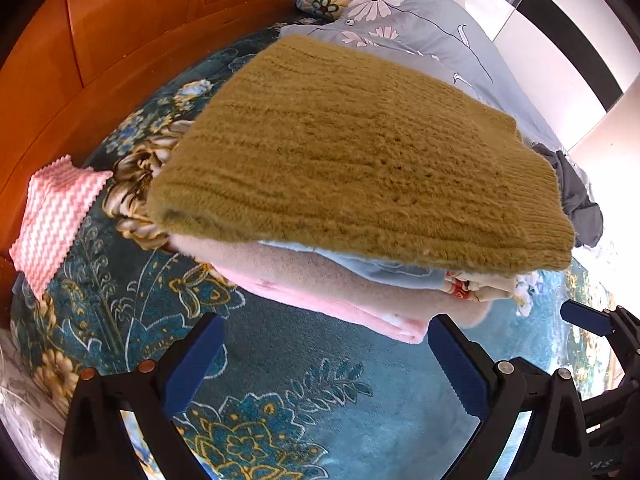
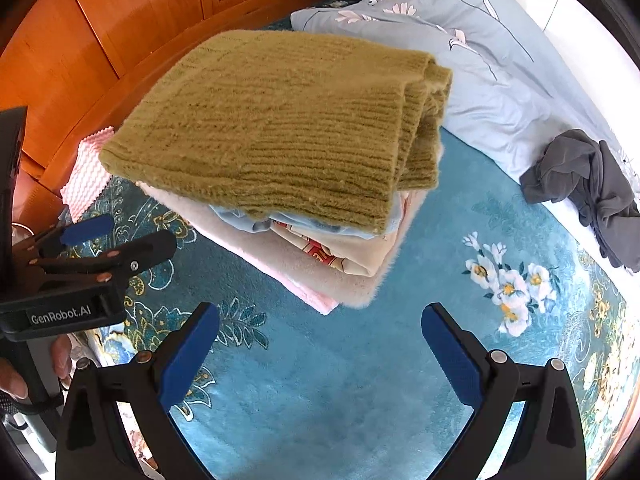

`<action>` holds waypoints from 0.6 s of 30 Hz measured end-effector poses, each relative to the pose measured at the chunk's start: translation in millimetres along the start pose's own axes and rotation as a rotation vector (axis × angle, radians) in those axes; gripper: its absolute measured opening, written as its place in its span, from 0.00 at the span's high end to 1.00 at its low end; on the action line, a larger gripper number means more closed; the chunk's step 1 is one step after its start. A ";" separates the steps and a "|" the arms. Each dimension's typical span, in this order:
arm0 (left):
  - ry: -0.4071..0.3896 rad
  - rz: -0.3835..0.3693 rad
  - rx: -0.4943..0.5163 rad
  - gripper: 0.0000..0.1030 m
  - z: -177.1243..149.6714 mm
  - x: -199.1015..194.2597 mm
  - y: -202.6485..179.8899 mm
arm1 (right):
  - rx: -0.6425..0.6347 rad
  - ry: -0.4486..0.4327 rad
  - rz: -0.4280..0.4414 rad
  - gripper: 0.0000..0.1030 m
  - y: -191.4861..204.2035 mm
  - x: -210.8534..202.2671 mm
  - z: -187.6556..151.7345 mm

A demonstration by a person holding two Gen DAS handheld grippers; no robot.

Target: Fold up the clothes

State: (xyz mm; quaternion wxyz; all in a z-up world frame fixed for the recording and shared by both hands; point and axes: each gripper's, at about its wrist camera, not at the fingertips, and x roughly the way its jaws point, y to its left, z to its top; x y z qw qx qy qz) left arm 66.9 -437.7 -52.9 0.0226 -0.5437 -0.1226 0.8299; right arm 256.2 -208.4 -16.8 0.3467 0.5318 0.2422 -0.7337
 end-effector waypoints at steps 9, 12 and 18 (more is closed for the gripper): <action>0.017 0.007 0.009 0.00 7.7 13.0 -2.0 | 0.012 0.036 0.006 0.02 -2.3 17.3 3.3; 0.017 0.008 0.009 0.00 9.5 15.9 -3.8 | 0.016 0.045 0.006 0.02 -4.0 22.0 3.0; 0.019 0.003 0.007 0.00 13.2 18.6 -8.7 | 0.017 0.051 0.005 0.02 -6.8 25.7 3.9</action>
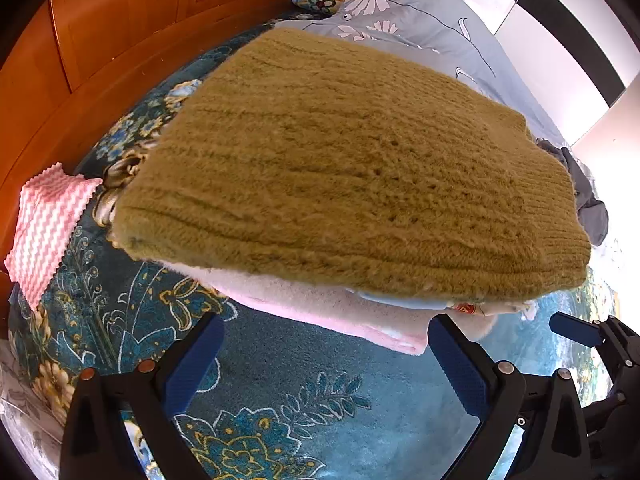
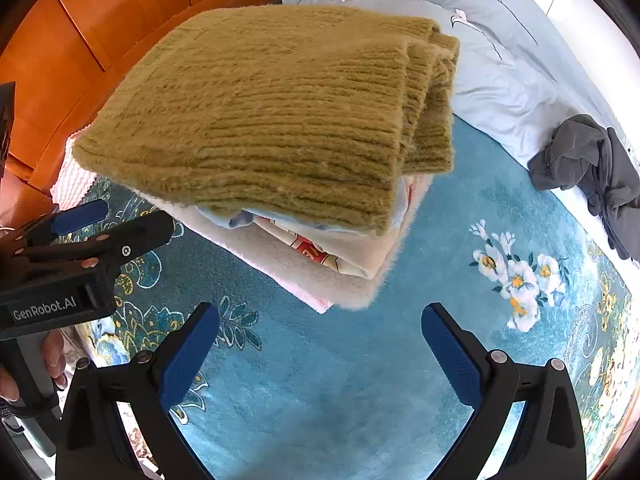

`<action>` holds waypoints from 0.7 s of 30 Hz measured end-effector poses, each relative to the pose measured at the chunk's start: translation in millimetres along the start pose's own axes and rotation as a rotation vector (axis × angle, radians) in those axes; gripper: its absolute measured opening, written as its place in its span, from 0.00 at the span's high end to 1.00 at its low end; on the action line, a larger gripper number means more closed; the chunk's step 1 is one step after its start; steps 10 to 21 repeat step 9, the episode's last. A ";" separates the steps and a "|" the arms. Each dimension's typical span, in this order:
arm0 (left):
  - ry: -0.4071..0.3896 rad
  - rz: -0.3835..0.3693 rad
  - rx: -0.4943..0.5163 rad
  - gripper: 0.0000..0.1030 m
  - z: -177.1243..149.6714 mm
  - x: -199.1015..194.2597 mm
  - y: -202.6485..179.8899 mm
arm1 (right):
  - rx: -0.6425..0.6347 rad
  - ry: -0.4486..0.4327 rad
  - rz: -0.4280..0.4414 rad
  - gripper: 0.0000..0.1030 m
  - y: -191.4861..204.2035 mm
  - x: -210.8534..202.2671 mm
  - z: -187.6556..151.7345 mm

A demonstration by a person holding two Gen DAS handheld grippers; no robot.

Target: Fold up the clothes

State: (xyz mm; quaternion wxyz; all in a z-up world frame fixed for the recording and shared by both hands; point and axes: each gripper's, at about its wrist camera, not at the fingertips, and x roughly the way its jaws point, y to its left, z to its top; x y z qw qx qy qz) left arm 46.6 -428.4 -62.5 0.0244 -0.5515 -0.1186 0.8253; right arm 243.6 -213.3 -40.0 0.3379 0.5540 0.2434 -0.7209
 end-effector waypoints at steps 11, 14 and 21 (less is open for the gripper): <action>0.002 -0.013 -0.005 0.00 -0.6 -2.8 -4.8 | 0.002 -0.005 0.002 0.02 -3.9 -2.1 0.4; 0.002 -0.013 -0.005 0.00 -0.6 -2.8 -4.8 | 0.002 -0.005 0.002 0.02 -3.9 -2.1 0.4; 0.002 -0.013 -0.005 0.00 -0.6 -2.8 -4.8 | 0.002 -0.005 0.002 0.02 -3.9 -2.1 0.4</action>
